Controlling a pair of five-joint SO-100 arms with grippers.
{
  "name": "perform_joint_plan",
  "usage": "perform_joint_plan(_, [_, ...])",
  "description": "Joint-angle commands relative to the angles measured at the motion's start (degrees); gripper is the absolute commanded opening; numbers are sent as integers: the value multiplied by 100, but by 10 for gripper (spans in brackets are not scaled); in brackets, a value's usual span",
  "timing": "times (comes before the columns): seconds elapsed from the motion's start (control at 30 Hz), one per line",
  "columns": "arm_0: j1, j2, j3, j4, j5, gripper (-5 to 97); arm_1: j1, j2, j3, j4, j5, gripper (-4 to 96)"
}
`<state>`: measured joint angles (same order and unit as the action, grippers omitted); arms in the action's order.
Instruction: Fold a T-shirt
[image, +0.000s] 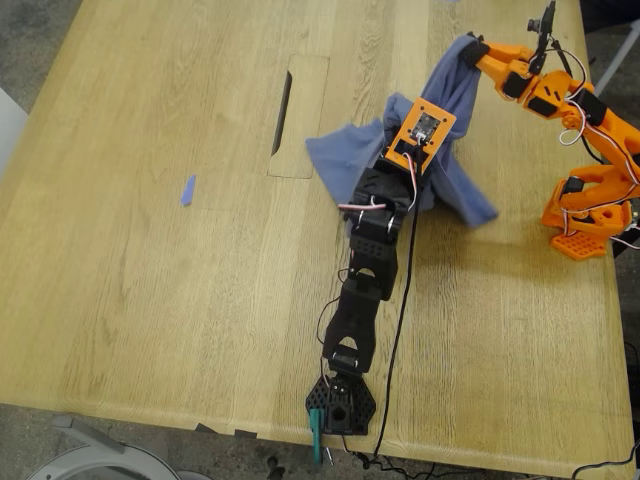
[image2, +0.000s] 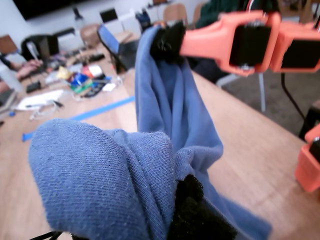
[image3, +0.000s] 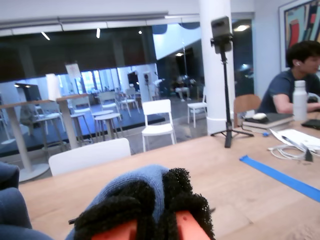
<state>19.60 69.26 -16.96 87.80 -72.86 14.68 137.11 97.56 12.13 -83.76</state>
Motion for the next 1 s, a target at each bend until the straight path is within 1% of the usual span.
perform_joint_plan(0.0, [53, 1239, -211, -650, -26, 0, -141, -97, -642, -167, -44, -1])
perform_joint_plan(0.2, [53, 1529, -220, -1116, 0, 0, -290, -360, -1230, -132, -123, -1])
perform_joint_plan(0.37, [62, 1705, -185, -1600, 26, 0, -457, -571, -1793, -202, -290, -1])
perform_joint_plan(0.57, [88, 2188, 18, -1890, -105, 0, -396, -606, -2312, -35, -325, -1])
perform_joint_plan(0.7, [88, 2619, 378, -2118, -114, 0, -378, -782, -2848, 53, -369, -1])
perform_joint_plan(0.9, [44, 2997, 756, -2540, -369, -1, -396, -932, -3384, 281, -387, -1])
perform_joint_plan(0.97, [70, 3182, 1037, -2716, -387, -1, -404, -1028, -3683, 413, -387, -1])
